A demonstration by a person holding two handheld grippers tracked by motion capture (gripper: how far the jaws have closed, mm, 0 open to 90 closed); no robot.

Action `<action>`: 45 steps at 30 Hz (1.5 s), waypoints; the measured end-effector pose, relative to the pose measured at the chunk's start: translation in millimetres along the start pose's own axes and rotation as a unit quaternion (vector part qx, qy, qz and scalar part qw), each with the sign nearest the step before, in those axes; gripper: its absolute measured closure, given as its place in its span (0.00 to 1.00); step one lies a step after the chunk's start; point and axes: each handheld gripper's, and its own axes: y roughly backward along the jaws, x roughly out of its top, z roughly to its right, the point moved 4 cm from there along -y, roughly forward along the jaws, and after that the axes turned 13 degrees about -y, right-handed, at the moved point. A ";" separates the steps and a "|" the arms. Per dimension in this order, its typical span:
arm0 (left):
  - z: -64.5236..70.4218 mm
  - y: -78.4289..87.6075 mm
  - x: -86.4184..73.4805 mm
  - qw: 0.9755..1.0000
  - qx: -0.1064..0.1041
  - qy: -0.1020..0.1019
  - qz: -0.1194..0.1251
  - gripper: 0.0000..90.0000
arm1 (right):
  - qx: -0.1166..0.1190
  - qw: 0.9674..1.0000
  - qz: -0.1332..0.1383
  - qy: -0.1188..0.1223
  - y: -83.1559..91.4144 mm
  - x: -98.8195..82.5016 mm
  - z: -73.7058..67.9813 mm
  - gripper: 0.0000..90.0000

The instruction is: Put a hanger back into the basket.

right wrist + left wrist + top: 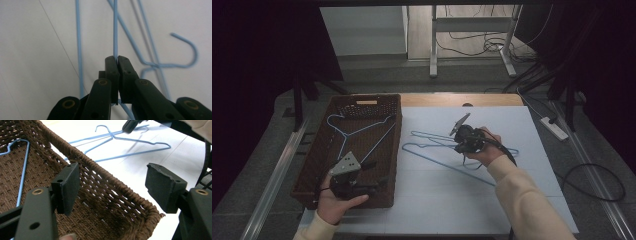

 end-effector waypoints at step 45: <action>13.6 -30.3 78.7 0.996 -0.005 -0.090 0.004 0.33 | 0.029 0.995 0.060 0.079 95.6 -15.1 -37.0 0.98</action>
